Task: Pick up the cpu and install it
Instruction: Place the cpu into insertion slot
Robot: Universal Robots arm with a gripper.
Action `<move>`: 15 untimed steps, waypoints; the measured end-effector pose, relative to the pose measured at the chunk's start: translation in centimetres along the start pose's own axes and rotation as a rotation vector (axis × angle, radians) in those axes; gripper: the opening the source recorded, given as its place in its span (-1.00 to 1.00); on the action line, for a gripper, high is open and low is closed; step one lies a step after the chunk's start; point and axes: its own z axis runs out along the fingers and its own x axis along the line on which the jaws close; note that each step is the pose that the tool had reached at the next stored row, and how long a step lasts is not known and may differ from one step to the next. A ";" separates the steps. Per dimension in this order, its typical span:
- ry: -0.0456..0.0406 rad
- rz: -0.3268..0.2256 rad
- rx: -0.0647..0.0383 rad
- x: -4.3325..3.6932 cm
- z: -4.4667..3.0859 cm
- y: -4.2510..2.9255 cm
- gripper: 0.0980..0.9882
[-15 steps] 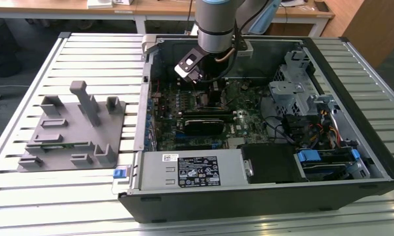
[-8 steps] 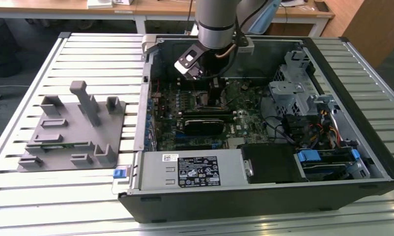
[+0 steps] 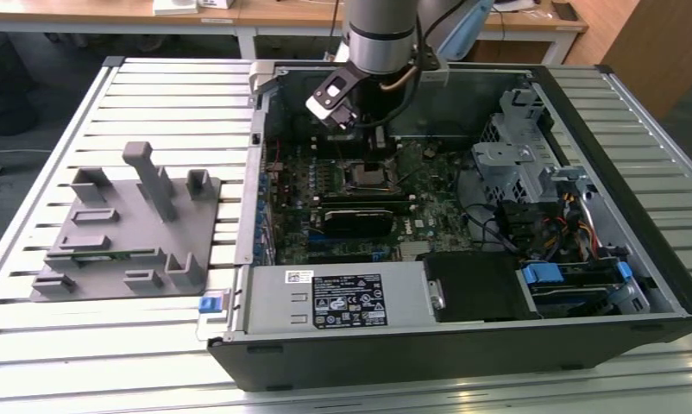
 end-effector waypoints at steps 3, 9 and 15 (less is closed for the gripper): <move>0.0000 0.000 0.000 -0.01 -0.34 0.01 -0.69; 0.0000 0.000 0.000 -0.03 -1.23 0.05 -0.98; -0.0001 0.000 0.000 -0.06 -2.14 0.08 -0.98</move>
